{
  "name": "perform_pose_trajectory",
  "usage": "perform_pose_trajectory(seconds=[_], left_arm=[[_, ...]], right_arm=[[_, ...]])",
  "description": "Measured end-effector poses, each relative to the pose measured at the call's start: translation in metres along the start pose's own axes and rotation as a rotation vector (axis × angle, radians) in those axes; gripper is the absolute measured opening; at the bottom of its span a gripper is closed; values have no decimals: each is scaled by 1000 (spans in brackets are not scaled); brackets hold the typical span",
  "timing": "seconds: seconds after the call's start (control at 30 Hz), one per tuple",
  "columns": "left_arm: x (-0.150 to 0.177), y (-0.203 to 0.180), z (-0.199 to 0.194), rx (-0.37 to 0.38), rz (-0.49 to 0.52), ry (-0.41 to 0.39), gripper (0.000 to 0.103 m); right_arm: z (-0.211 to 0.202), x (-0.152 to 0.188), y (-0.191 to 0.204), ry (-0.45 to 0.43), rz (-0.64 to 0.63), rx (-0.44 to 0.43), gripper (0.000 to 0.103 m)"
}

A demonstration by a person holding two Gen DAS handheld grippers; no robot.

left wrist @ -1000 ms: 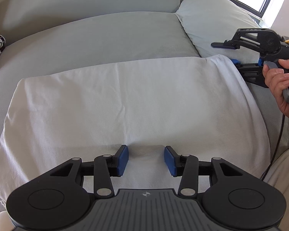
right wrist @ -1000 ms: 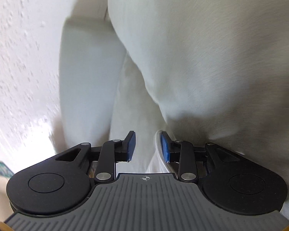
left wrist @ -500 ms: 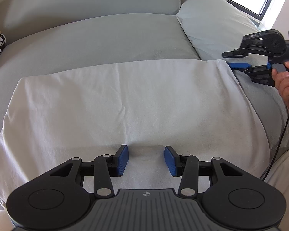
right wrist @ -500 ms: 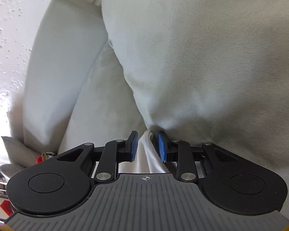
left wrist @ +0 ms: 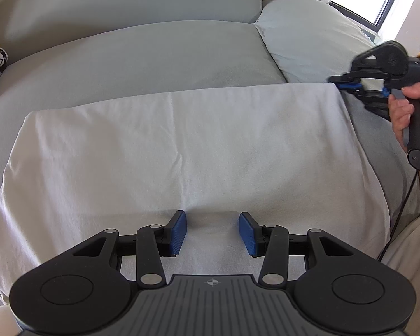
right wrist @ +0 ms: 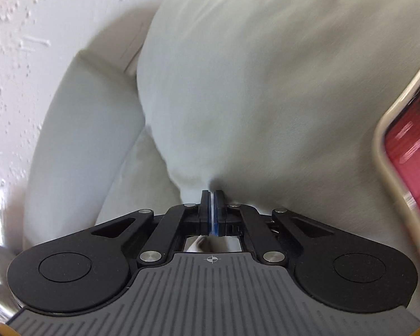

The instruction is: Fold clothes

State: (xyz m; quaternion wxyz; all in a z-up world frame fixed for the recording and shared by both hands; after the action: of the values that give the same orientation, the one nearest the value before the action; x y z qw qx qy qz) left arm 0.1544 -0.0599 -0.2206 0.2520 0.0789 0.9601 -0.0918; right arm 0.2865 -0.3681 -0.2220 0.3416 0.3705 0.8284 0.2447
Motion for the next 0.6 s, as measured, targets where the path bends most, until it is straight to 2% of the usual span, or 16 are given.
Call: perform_pose_trajectory(seconds=[0.1, 0.2, 0.27, 0.3, 0.33, 0.37, 0.4, 0.47, 0.5, 0.53, 0.57, 0.6], left_arm=[[0, 0, 0, 1, 1, -2, 44], [0, 0, 1, 2, 0, -6, 44], [0, 0, 1, 1, -2, -8, 44], [0, 0, 1, 0, -1, -9, 44], [0, 0, 1, -2, 0, -10, 44], [0, 0, 1, -2, 0, -9, 44], [0, -1, 1, -3, 1, -8, 44], [0, 0, 1, 0, -3, -5, 44], [0, 0, 1, 0, -2, -5, 44], [0, 0, 1, 1, -2, -4, 44], [0, 0, 1, 1, 1, -5, 44], [1, 0, 1, 0, 5, -8, 44]], right_arm=[[-2, 1, 8, 54, -27, -59, 5], [9, 26, 33, 165, -116, -172, 10], [21, 52, 43, 275, -218, -160, 14], [26, 57, 39, 280, -258, -101, 14], [31, 58, 33, 271, -294, -29, 13], [30, 51, 22, 208, -317, 60, 2], [24, 42, 11, 143, -310, 118, 0], [4, 27, 3, 44, -261, 150, 0], [-8, 26, 6, 15, -275, 159, 4], [-20, 26, 11, -10, -297, 167, 11], [-32, 26, 15, -35, -319, 175, 14], [-39, 36, 19, -11, -338, 150, 15]])
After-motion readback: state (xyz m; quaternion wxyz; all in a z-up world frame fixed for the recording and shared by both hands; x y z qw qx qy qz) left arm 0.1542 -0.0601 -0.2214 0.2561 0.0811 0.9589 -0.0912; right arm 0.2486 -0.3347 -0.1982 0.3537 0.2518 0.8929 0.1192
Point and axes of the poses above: each gripper's, at about its wrist camera, not at the fingertips, and z roughly the way its jaws point, y to its left, x to its underside, the point moved 10 cm from there along z, roughly the way its jaws point, and after that the axes turned 3 degrees about -z, right-handed, at the moved point
